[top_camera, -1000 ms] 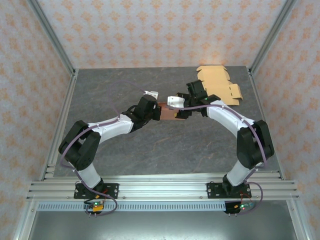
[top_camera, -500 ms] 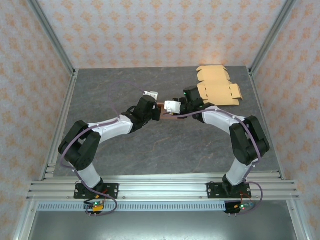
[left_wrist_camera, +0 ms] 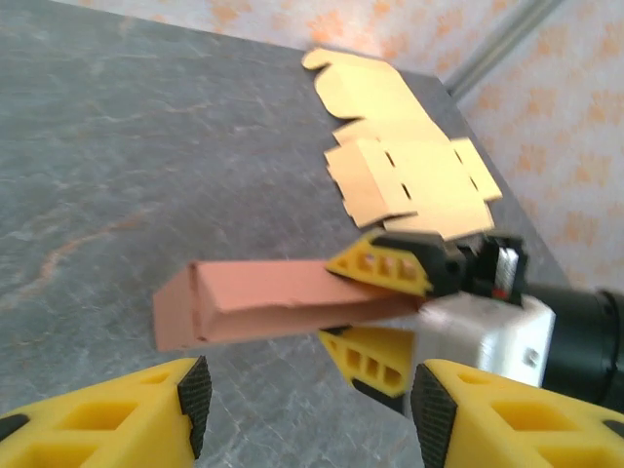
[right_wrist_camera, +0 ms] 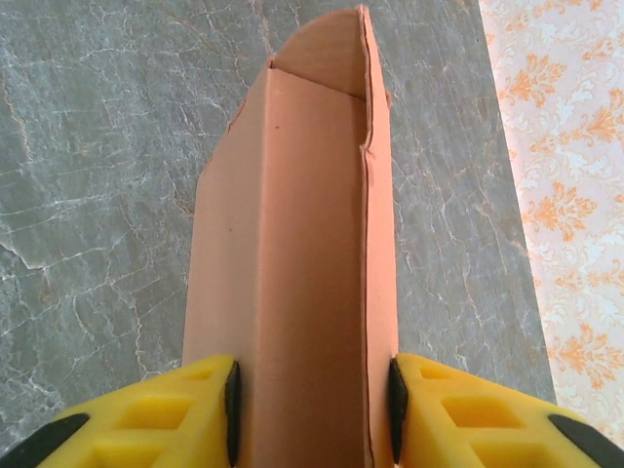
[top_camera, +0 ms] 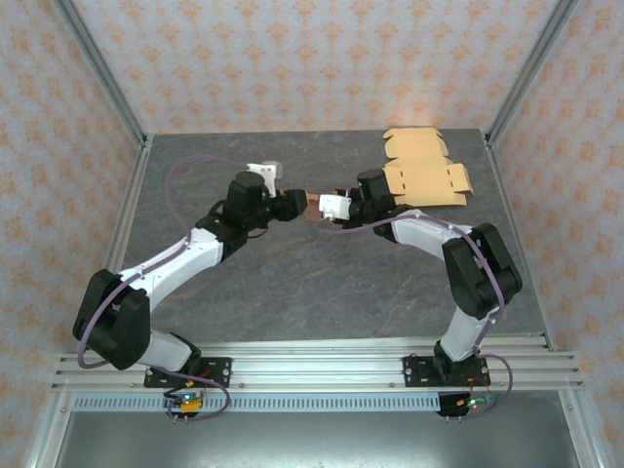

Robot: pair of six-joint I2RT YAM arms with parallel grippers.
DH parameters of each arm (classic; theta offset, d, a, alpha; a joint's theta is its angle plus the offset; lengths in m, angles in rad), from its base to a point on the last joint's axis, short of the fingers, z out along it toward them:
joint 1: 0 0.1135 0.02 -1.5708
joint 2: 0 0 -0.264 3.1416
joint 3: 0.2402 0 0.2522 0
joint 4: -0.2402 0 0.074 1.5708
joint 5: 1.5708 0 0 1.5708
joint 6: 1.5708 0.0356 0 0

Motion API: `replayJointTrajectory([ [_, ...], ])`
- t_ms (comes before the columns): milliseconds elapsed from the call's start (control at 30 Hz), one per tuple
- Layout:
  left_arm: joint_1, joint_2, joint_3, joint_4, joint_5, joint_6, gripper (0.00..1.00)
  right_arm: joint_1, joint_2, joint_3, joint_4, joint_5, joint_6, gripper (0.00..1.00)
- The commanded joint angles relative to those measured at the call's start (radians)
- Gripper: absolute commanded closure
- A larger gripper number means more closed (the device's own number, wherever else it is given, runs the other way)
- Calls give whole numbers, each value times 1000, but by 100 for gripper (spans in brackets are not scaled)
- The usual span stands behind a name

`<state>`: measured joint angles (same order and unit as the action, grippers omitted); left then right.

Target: Fold the paper box

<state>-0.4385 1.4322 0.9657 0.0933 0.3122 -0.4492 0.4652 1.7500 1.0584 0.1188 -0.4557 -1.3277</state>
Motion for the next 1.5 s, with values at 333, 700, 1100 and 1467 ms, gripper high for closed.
replayJointTrajectory([
  [333,58,384,250,-22,126,-80,51,-24,65,64,-202,-90,48,59],
  [700,20,412,128,-6,6,-58,59,-86,51,105,-218,-207,153,45],
  [1100,15,430,137,-43,-42,-37,59,-138,-25,218,-549,-409,88,39],
  [1467,15,439,156,-87,-56,-19,58,-195,28,130,-489,-345,129,45],
])
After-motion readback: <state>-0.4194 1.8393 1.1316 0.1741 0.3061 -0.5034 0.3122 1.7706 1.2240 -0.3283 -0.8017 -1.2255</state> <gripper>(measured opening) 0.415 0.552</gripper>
